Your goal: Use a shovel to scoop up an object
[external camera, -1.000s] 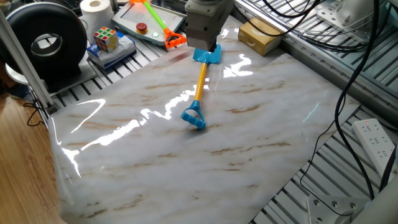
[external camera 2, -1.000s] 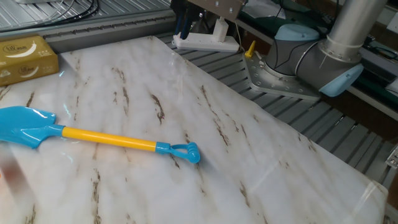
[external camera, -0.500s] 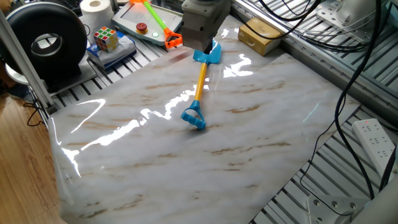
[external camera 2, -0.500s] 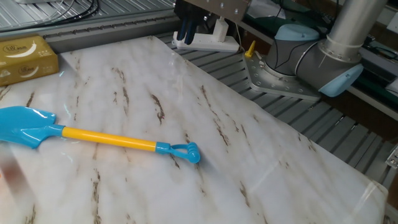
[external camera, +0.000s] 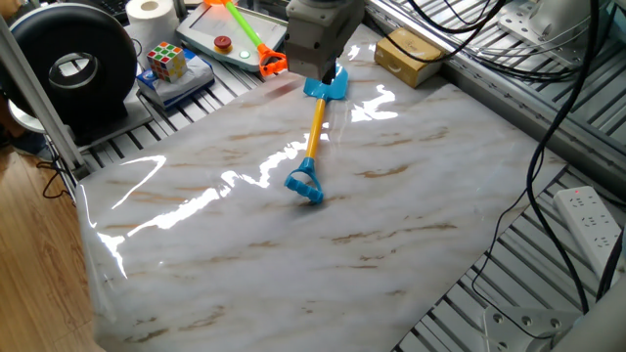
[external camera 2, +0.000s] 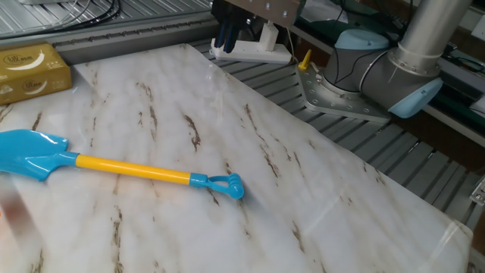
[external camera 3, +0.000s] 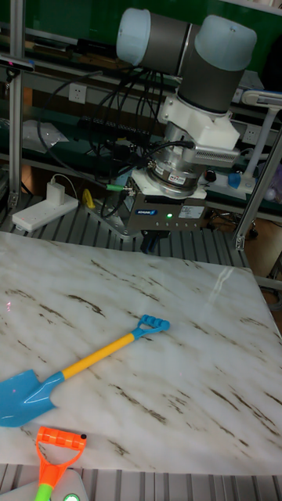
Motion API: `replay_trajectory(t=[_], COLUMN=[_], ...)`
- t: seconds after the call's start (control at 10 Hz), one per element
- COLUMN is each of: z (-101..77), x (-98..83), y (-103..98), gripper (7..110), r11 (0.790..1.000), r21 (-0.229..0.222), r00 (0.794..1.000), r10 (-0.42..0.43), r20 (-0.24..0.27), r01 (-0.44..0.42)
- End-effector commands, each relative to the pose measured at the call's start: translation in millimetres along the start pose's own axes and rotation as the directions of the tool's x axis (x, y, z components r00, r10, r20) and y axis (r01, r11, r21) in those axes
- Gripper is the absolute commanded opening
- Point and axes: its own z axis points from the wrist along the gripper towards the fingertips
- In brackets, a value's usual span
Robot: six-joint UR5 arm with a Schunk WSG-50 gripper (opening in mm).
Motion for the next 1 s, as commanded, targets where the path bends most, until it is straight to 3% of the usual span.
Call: replay_trajectory(t=[0.0,0.4,0.5,0.7,0.8,0.9], z=[27.2,58.4,61.7,53.7,51.0,52.1], x=[-20.9,-55.1,-67.8,-106.6,-114.7,-103.5], y=[-3.5,-21.1,-20.4,-29.0,-23.2,-10.0], gripper=[7,7,7,7,7,7], r11=[1.0,0.999,0.999,0.996,0.996,0.996], r21=[0.001,0.049,0.031,0.044,0.02,-0.037], r00=[0.999,0.997,0.995,0.988,0.987,0.993], r10=[-0.004,-0.023,-0.039,-0.084,-0.091,-0.074], r20=[0.049,0.074,0.088,0.132,0.136,0.096], r01=[0.004,0.02,0.037,0.079,0.089,0.078])
